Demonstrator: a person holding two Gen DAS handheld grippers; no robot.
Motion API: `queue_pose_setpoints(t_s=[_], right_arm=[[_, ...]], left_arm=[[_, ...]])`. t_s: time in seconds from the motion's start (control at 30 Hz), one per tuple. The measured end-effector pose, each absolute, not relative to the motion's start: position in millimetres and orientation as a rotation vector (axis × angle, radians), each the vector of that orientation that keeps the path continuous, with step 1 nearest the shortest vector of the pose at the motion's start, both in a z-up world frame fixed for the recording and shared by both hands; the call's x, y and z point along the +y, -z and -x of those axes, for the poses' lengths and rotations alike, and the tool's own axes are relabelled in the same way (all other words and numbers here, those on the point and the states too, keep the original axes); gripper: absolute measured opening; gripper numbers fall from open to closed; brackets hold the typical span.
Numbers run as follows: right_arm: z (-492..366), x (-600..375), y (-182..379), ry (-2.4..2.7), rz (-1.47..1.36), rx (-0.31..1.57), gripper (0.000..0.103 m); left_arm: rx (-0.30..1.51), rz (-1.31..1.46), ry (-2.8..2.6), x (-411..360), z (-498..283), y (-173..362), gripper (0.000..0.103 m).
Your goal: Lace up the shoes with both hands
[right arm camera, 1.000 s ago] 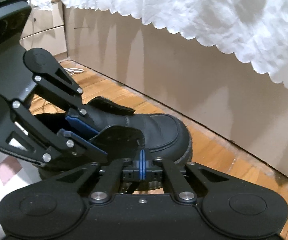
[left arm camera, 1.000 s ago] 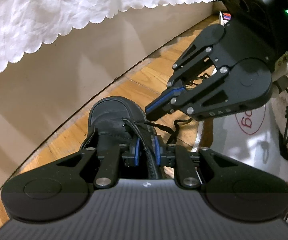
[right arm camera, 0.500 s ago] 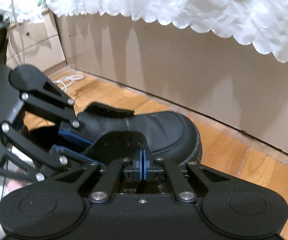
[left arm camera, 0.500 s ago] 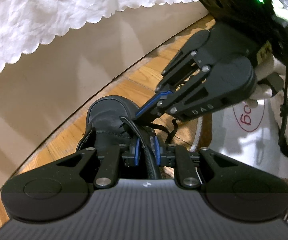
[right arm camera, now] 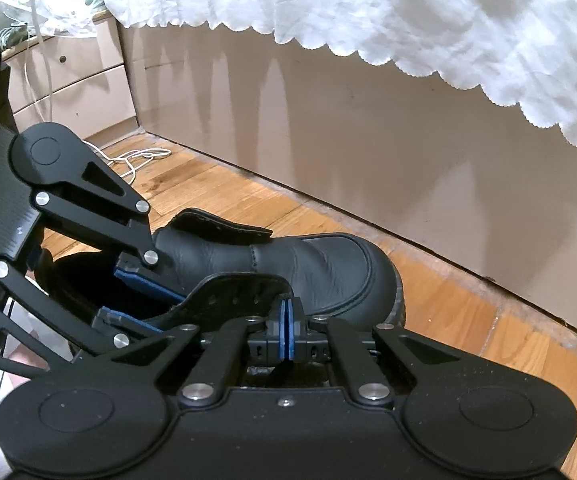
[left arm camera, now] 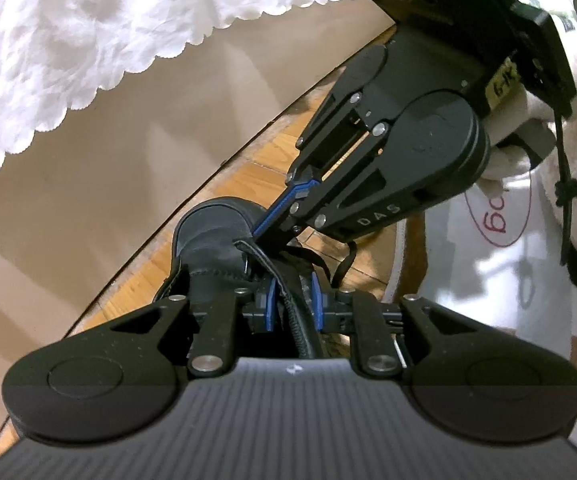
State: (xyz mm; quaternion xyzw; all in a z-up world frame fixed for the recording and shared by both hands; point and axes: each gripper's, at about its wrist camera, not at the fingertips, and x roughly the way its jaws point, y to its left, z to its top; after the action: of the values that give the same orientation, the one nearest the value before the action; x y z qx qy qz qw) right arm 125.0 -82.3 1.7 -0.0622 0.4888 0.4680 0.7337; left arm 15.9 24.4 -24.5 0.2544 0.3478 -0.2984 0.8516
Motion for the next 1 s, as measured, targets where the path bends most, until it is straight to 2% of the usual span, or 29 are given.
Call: queue_pose_setpoints(t_s=[0.27, 0.4, 0.5, 1.0], right_arm=[[-130.8, -106.5, -10.8, -1.045, 0.040, 1.092, 0.007], [-133.6, -118.8, -11.9, -1.031, 0.019, 1.108, 0.007], [-133.6, -118.0, -9.7, -1.026, 0.030, 1.122, 0.011], [-133.1, -106.1, -0.5, -1.017, 0.032, 1.132, 0.011]], left_arm=[[0.749, -0.514, 0.613, 29.1, -22.2, 20.2, 0.020], [0.737, -0.482, 0.605, 34.0, -22.4, 15.8, 0.033], [0.735, -0.470, 0.604, 35.0, -23.9, 16.3, 0.033], [0.694, -0.517, 0.624, 18.6, -16.9, 25.0, 0.033]])
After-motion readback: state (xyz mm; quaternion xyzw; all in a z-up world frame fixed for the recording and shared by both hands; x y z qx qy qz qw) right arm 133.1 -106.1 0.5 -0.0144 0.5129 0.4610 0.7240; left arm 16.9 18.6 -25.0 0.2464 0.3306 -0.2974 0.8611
